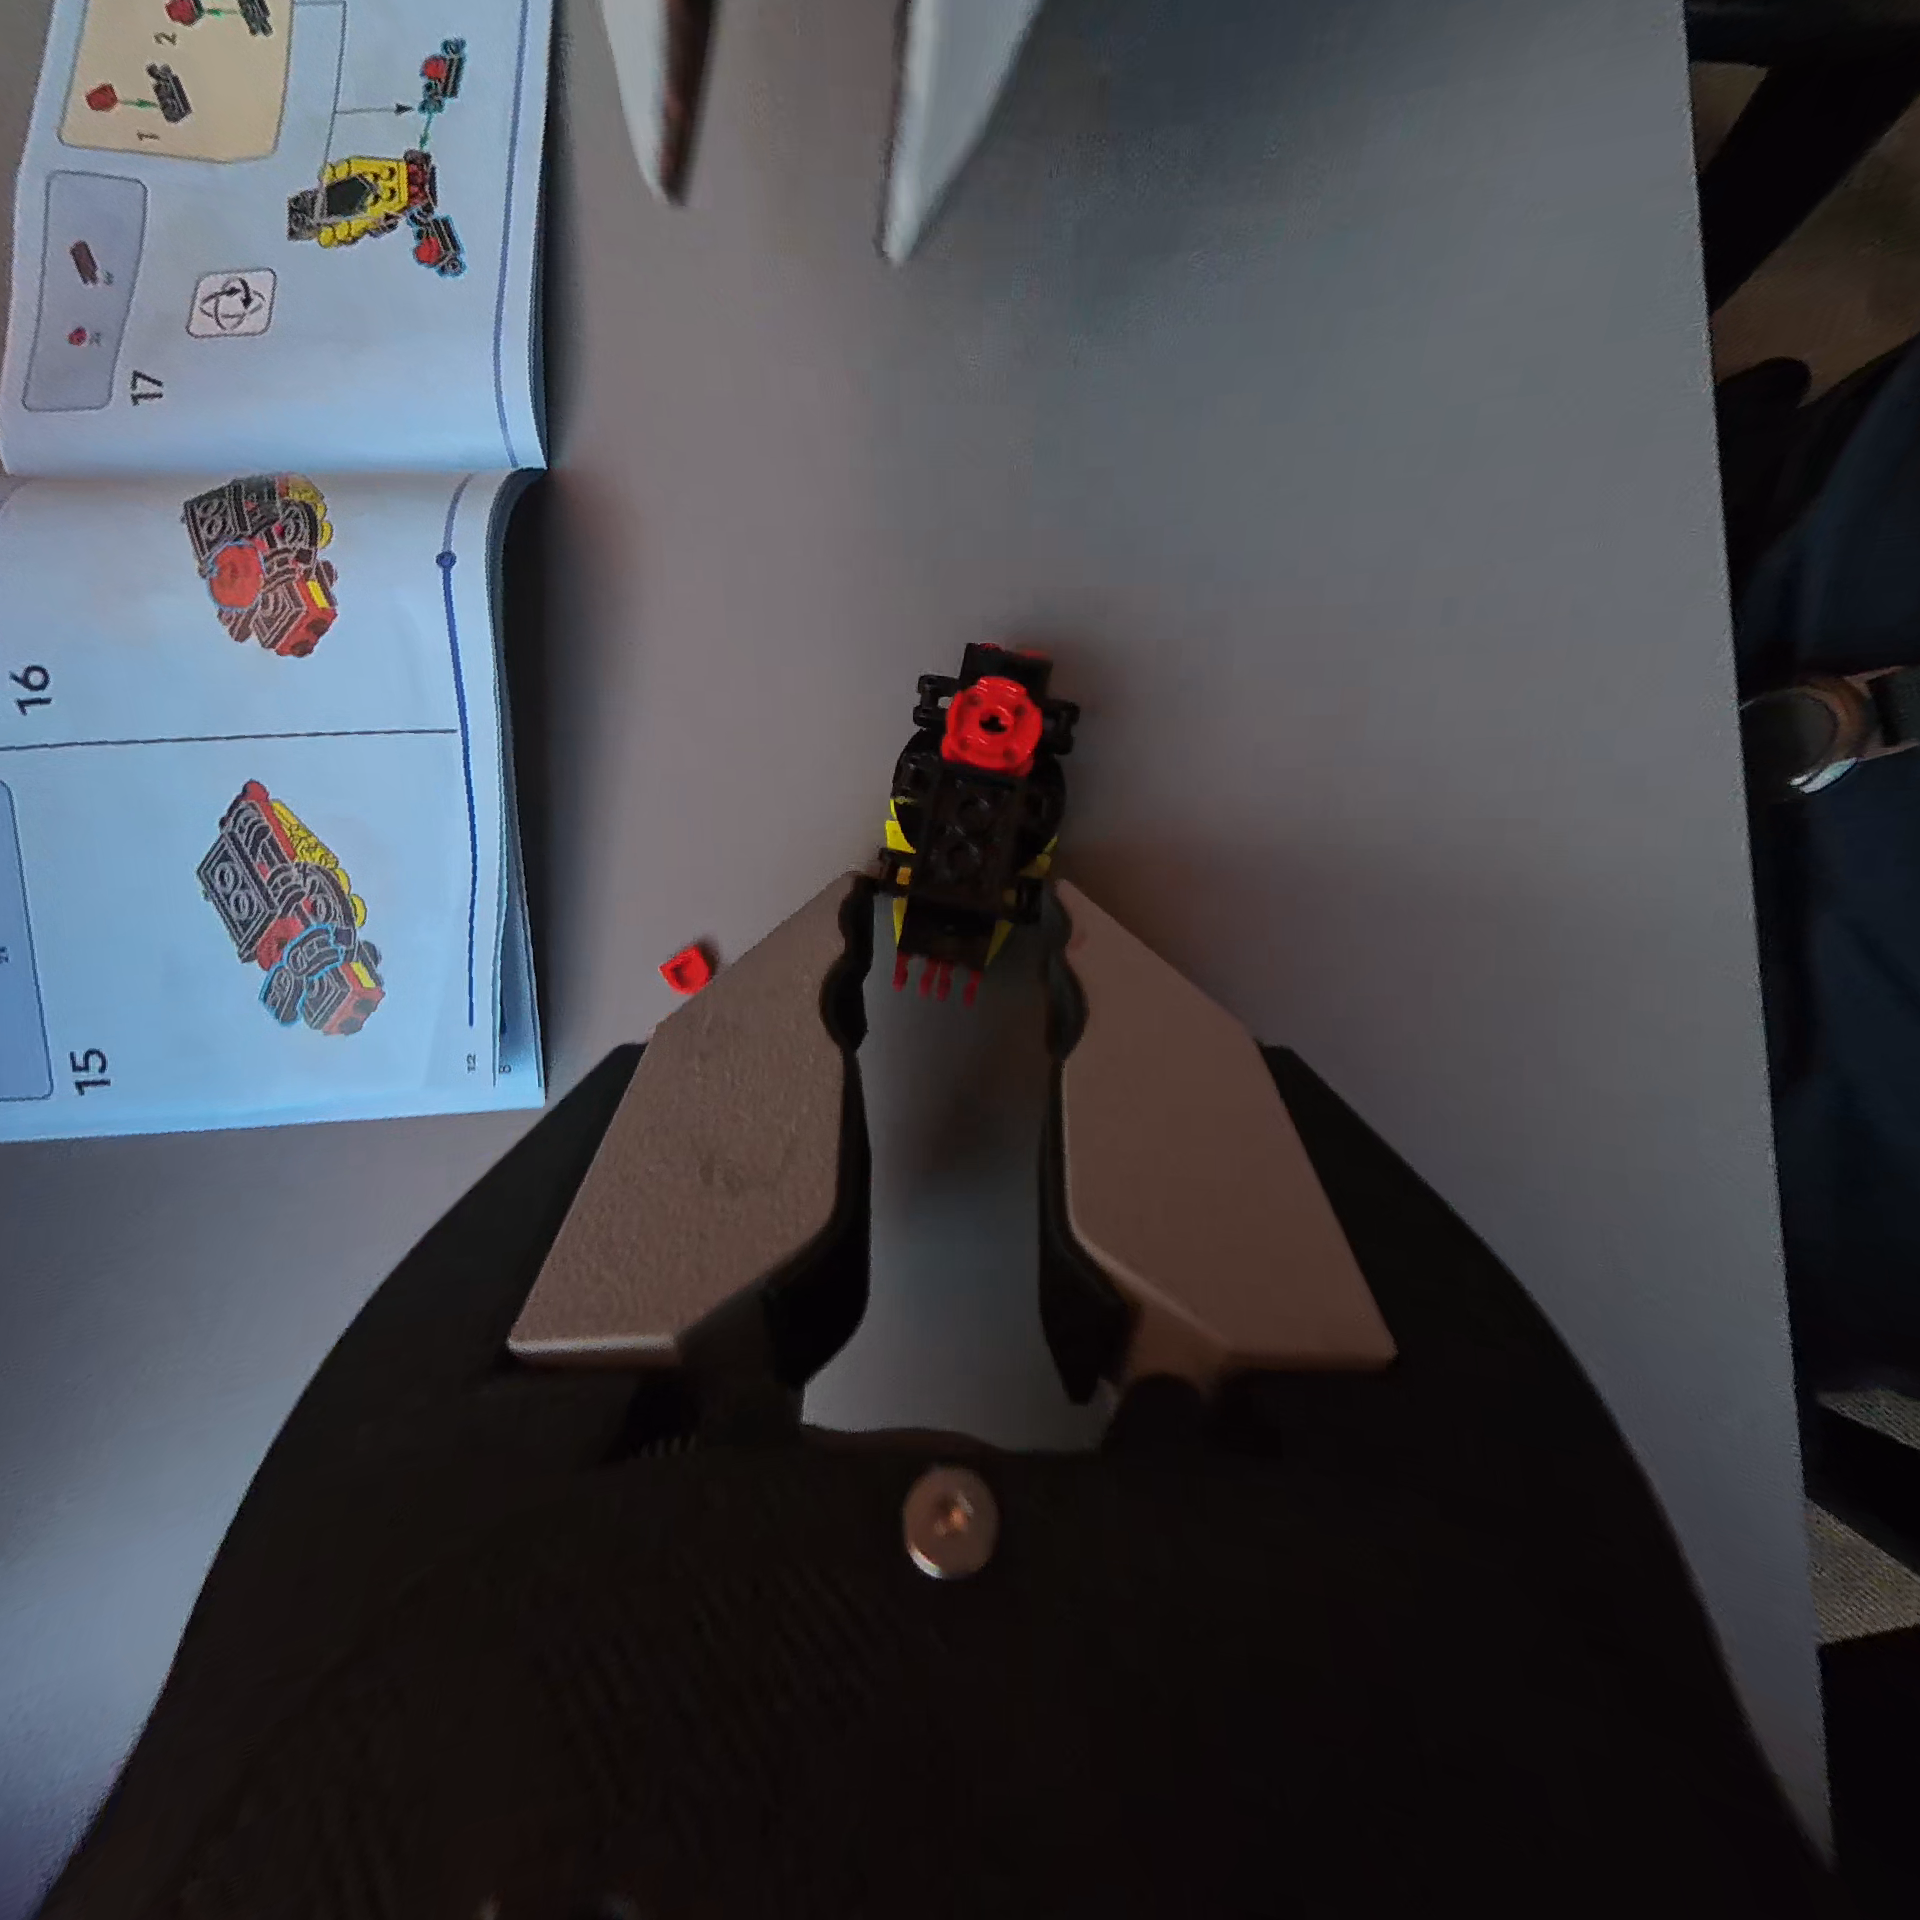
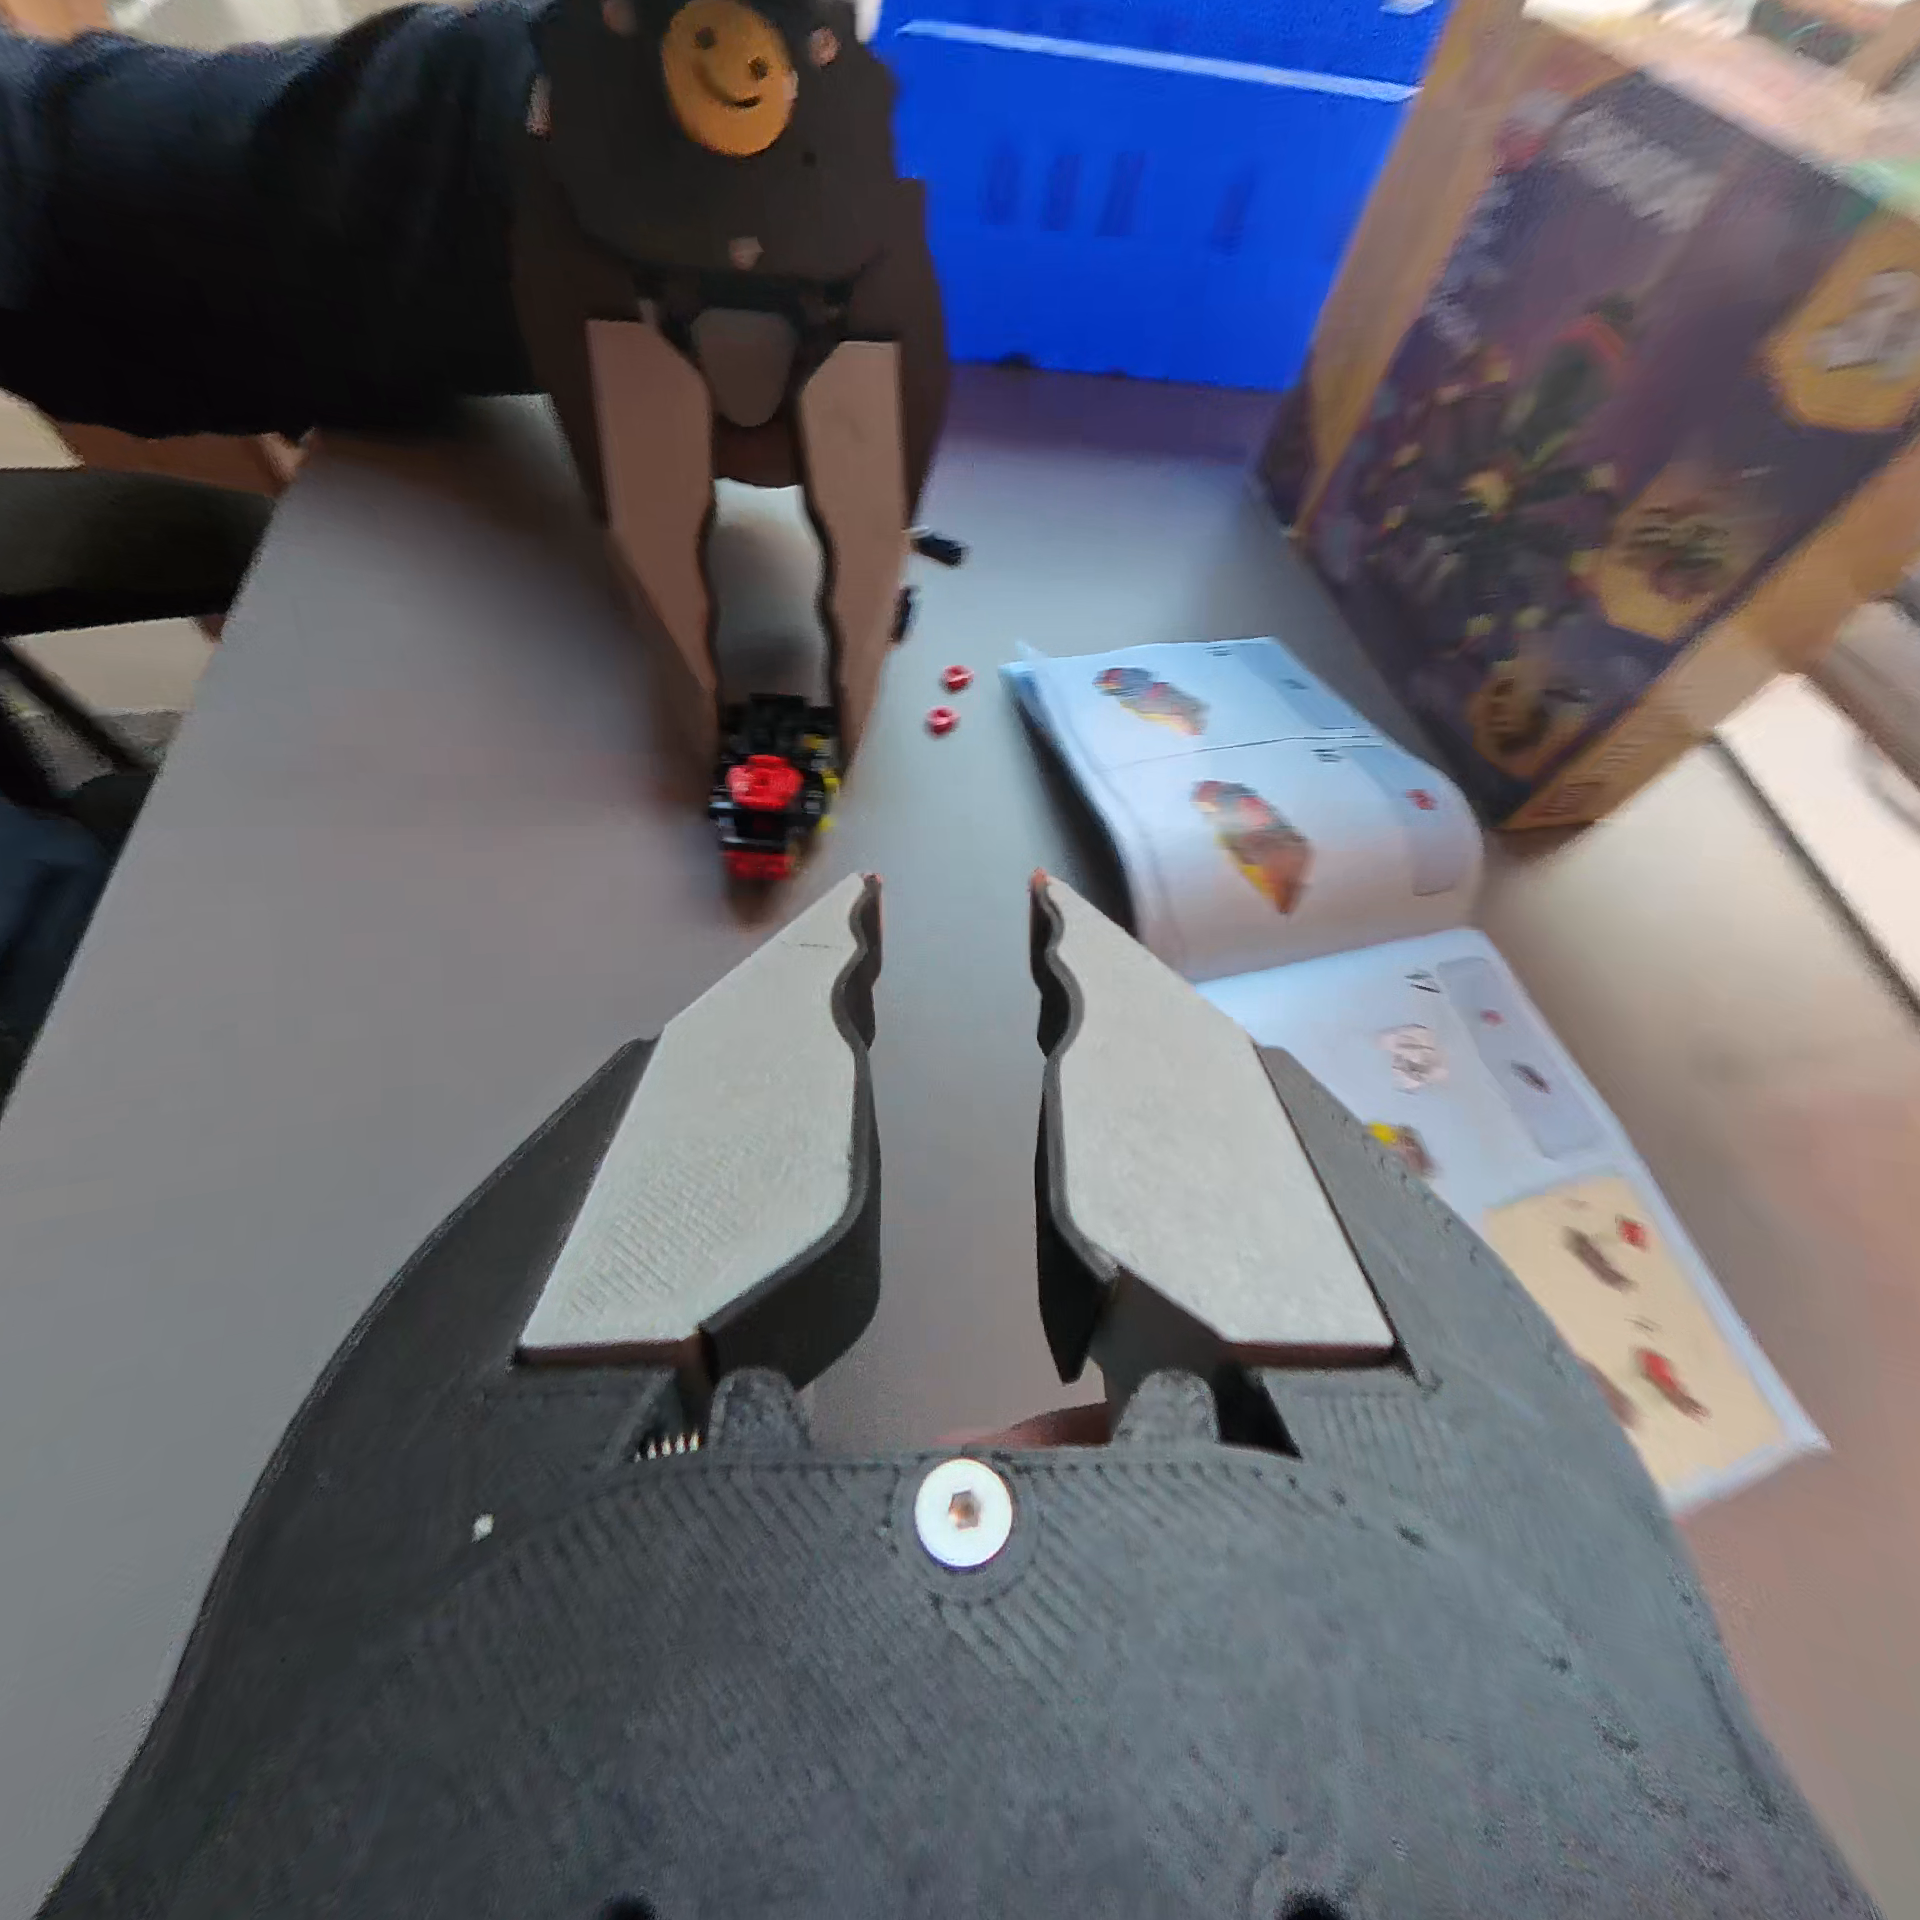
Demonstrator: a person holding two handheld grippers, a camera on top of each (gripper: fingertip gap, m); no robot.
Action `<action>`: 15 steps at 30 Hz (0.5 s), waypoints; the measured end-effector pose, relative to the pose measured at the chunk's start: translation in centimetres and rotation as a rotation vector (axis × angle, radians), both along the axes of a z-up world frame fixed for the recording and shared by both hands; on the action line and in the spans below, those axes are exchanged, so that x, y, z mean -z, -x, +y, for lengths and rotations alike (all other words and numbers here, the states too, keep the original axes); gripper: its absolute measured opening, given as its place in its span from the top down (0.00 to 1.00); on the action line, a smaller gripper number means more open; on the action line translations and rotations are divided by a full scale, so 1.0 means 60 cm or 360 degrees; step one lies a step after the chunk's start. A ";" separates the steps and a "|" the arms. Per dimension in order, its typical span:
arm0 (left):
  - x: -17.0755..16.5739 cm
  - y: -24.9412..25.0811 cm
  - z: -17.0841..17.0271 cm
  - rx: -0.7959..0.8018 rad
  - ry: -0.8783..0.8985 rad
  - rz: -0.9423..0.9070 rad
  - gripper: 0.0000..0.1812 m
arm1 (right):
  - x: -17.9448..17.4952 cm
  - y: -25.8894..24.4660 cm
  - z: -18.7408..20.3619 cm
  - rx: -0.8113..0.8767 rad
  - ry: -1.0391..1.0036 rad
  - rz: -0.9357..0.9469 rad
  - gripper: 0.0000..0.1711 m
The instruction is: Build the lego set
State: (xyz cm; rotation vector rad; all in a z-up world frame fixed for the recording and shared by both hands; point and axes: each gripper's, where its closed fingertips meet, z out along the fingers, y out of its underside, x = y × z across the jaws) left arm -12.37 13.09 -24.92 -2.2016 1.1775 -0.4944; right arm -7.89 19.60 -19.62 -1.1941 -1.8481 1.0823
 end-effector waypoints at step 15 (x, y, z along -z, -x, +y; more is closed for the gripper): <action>-0.015 0.020 -0.014 -0.0012 0.0019 -0.0137 0.81 | -0.092 -0.066 0.237 0.0972 0.0434 0.0447 0.88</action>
